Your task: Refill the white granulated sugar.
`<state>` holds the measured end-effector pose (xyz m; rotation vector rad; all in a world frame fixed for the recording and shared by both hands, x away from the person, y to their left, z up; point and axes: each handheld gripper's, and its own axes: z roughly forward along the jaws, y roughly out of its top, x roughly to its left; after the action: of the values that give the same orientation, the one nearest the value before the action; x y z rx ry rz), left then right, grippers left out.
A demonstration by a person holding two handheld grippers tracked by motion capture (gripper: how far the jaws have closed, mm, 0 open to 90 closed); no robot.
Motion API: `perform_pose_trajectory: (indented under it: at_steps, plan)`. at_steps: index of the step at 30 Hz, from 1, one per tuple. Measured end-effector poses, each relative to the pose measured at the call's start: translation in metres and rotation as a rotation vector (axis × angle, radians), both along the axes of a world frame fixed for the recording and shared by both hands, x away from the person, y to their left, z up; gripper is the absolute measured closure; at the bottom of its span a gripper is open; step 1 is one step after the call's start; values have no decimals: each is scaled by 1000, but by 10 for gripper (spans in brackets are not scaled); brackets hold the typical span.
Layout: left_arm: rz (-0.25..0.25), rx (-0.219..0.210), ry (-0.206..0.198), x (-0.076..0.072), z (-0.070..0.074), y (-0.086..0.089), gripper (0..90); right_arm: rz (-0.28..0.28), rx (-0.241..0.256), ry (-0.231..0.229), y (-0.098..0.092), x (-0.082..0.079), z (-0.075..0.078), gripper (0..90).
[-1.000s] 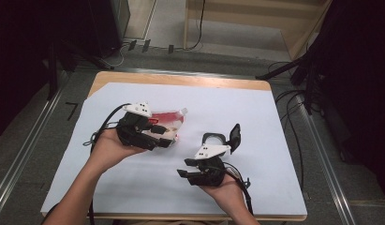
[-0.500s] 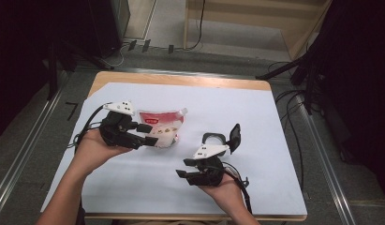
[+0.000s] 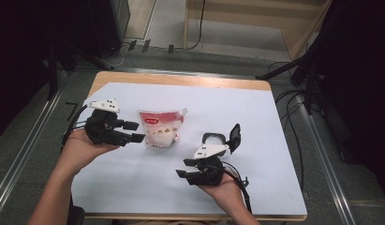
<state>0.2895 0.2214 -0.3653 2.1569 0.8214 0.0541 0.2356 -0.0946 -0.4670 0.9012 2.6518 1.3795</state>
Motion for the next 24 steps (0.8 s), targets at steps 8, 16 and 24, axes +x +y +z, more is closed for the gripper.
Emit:
perform_pose_trajectory:
  at_steps: [8, 16, 24]
  plan:
    - [42, 12, -33, 15, -7, -1, 419, -1, -3, -2, -1, 1, -1, 526]
    - [25, -4, -42, 33, -19, -12, 426, -11, -7, -11, -1, 0, -4, 523]
    - [-3, 2, -35, 41, -33, -27, 433, -21, -15, -5, -1, -2, -6, 522]
